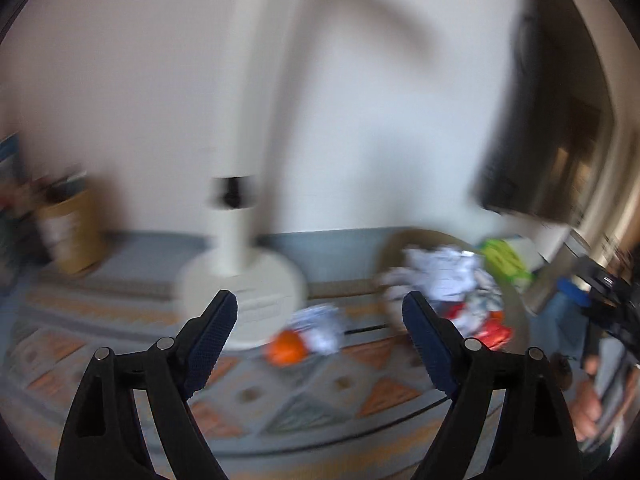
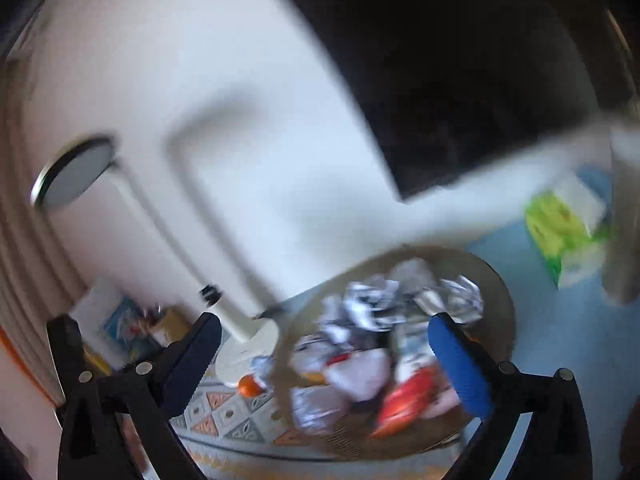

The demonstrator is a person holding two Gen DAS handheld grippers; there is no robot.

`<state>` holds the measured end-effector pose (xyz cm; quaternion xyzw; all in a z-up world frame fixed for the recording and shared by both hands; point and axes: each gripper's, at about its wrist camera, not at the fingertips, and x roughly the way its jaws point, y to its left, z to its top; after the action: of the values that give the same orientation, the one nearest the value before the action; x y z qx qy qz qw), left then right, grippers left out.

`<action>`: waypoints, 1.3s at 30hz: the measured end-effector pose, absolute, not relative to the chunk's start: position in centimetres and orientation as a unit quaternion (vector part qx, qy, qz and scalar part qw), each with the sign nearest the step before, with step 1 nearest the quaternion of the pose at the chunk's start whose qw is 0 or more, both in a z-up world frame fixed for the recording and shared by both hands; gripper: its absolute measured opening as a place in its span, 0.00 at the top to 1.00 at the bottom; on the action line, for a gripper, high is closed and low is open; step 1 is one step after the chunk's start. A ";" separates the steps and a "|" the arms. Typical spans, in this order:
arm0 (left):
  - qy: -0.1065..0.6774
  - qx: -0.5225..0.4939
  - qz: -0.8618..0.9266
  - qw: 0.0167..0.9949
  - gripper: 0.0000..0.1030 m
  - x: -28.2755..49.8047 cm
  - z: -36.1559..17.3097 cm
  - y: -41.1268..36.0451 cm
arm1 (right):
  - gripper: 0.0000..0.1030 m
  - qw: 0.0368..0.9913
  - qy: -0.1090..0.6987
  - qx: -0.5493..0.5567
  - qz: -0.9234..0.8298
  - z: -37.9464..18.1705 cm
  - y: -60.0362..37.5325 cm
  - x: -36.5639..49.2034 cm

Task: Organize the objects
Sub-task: 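Move both open tools back toward the lamp base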

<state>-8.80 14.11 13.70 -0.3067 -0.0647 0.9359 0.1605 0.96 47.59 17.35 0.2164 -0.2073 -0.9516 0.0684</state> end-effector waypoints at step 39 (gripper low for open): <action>-0.039 -0.357 0.933 0.020 0.15 -1.6 2.9 6.0 | 0.00 -0.008 -0.013 0.442 -0.897 2.1 29.2 0.2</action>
<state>-1.61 5.96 2.86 -0.3571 -0.0388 0.9331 0.0197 0.22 29.16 2.12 0.4417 -0.0128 -0.8970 -0.0083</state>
